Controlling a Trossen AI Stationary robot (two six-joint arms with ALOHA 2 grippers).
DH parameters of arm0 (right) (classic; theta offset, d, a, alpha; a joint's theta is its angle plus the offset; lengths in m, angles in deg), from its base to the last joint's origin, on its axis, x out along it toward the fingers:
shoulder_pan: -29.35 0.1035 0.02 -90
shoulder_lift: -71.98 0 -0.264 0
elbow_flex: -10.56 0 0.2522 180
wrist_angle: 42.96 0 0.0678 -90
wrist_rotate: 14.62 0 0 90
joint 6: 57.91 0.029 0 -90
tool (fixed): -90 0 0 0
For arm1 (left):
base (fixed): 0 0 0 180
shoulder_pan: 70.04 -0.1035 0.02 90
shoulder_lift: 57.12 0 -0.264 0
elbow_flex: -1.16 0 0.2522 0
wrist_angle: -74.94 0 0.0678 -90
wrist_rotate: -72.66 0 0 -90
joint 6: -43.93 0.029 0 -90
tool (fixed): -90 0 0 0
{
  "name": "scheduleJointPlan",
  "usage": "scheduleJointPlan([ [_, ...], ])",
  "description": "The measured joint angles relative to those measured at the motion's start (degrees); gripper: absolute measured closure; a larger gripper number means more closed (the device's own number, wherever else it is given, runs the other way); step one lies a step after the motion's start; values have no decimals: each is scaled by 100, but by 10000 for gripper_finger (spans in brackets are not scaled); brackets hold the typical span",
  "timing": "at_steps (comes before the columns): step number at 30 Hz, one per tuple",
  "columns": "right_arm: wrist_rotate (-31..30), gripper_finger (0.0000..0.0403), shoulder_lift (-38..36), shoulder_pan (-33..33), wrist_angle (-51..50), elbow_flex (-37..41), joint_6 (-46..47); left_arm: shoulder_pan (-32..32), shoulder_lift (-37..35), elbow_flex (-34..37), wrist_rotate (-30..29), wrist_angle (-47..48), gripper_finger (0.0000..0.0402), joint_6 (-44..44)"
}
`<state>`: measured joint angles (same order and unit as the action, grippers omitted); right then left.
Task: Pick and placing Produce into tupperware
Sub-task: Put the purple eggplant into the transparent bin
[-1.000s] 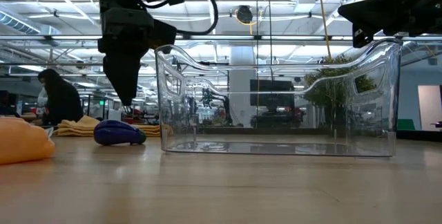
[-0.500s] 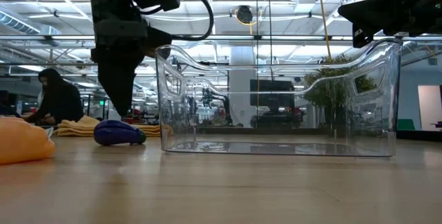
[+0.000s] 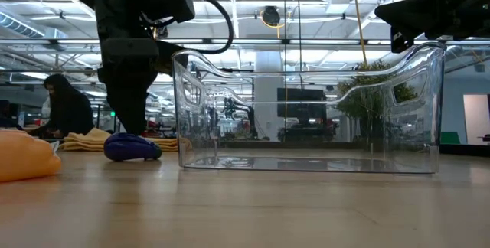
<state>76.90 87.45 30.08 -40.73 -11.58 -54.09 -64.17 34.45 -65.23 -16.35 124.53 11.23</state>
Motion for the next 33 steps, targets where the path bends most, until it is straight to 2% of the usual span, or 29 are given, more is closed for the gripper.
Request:
scheduleJointPlan([
  [11,-2,403,27,2,1,2,1,-79,800,-45,27,-187,119,307],
  [23,-7,403,92,0,22,2,-2,-120,544,-8,187,-156,126,460],
  [27,-8,403,94,0,31,2,0,-174,529,-8,226,-89,169,539],
  [33,-8,403,94,0,46,2,0,-301,508,-12,374,97,271,585],
])
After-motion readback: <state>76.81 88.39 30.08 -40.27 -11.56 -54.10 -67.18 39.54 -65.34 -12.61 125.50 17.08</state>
